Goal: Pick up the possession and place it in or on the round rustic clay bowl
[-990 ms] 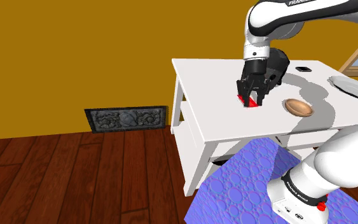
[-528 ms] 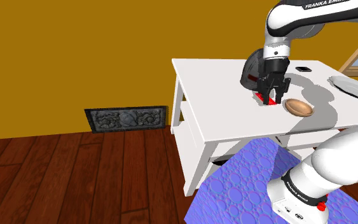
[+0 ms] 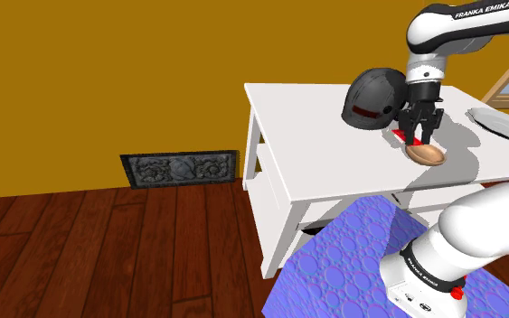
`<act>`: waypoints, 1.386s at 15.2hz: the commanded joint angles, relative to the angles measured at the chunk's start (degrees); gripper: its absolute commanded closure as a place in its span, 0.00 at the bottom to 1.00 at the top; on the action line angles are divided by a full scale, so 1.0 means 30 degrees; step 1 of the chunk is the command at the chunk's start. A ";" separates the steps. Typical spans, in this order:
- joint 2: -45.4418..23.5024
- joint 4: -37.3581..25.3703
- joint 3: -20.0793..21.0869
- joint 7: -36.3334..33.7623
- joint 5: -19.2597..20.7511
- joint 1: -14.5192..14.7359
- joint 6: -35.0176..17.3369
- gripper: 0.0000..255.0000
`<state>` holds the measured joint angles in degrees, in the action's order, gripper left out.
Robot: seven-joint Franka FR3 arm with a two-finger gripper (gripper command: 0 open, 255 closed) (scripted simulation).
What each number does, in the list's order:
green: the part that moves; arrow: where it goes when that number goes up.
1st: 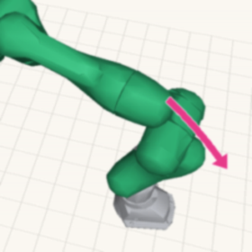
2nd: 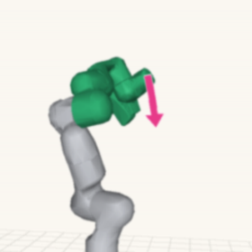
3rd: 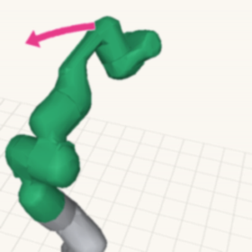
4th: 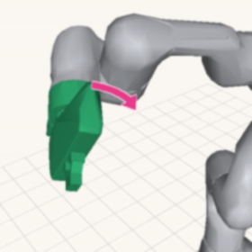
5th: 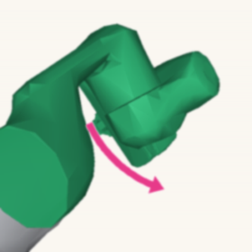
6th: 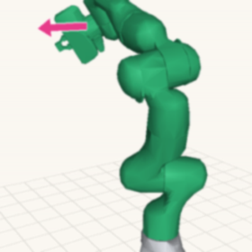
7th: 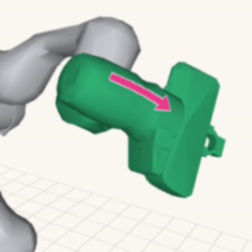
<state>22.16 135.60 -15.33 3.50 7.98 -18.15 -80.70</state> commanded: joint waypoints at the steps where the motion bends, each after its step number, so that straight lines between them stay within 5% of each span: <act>1: -0.0379 -0.0482 -0.0691 0.1014 0.0778 -0.0439 0.0012 1.00; 10: -0.2464 -0.2732 -0.3492 0.5181 0.3324 -0.2102 -0.0525 1.00; 21: -0.3565 -0.0840 -0.3903 0.4946 0.3226 -0.2153 -0.3468 1.00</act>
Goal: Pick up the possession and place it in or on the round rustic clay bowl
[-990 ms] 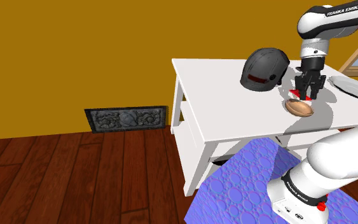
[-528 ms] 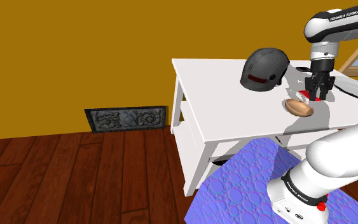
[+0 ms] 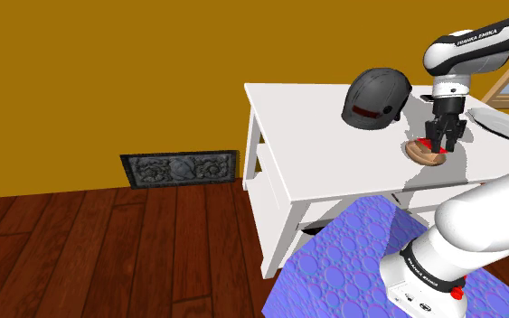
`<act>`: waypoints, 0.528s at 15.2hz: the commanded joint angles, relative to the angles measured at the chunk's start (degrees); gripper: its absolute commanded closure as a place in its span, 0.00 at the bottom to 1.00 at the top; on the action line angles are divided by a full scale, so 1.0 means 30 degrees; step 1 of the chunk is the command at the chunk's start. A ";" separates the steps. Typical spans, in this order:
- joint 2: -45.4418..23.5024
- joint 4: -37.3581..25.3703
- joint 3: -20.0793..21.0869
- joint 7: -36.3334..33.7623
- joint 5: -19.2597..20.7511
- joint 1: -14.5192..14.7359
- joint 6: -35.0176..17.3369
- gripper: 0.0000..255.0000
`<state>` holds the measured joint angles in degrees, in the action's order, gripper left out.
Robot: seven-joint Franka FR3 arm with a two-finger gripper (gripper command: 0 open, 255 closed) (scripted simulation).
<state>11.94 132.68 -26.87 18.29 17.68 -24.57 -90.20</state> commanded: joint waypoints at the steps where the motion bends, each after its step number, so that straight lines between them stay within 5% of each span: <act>1: -0.0288 0.0283 -0.0094 0.0002 -0.0024 -0.0016 -0.0574 1.00; 8: -0.0748 0.0742 -0.0211 -0.0031 -0.0087 -0.0027 -0.1473 1.00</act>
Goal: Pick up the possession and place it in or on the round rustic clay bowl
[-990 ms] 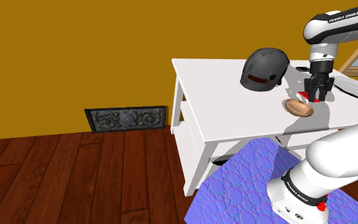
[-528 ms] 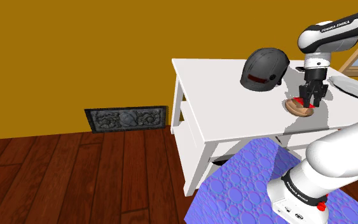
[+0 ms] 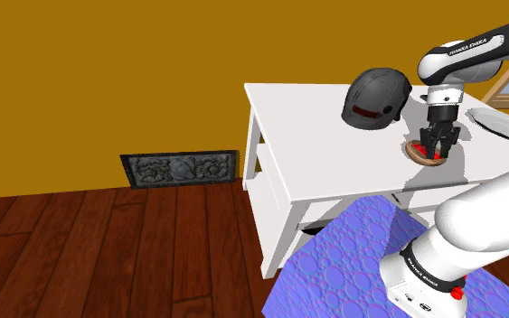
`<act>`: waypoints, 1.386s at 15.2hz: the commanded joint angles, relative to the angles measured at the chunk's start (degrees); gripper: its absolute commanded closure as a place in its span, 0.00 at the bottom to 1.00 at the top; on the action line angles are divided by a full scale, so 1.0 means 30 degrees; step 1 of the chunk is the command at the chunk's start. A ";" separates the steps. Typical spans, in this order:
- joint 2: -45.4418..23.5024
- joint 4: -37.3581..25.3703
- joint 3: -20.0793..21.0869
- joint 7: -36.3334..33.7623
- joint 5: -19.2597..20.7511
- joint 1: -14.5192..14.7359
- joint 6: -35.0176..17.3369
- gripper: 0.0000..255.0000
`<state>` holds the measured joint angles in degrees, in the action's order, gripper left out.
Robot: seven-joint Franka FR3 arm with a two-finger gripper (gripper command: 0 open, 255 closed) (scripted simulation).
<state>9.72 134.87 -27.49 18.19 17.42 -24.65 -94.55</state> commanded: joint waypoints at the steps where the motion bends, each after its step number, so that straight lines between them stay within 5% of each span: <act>1: -0.0010 0.0010 -0.0004 0.0001 0.0000 -0.0001 -0.0024 1.00; 4: -0.0008 0.0008 -0.0003 0.0001 -0.0001 -0.0001 -0.0020 1.00; 5: -0.0008 0.0008 -0.0003 0.0001 -0.0001 -0.0001 -0.0020 0.00; 10: -0.0009 0.0008 -0.0002 0.0001 -0.0001 0.0000 -0.0020 0.00; 14: -0.0581 -0.2688 0.0307 0.0296 -0.0584 0.0322 0.2148 0.00; 21: -0.0581 -0.2688 0.0307 0.0296 -0.0584 0.0322 0.2148 0.00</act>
<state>7.98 126.82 -26.57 19.08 15.68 -23.69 -88.12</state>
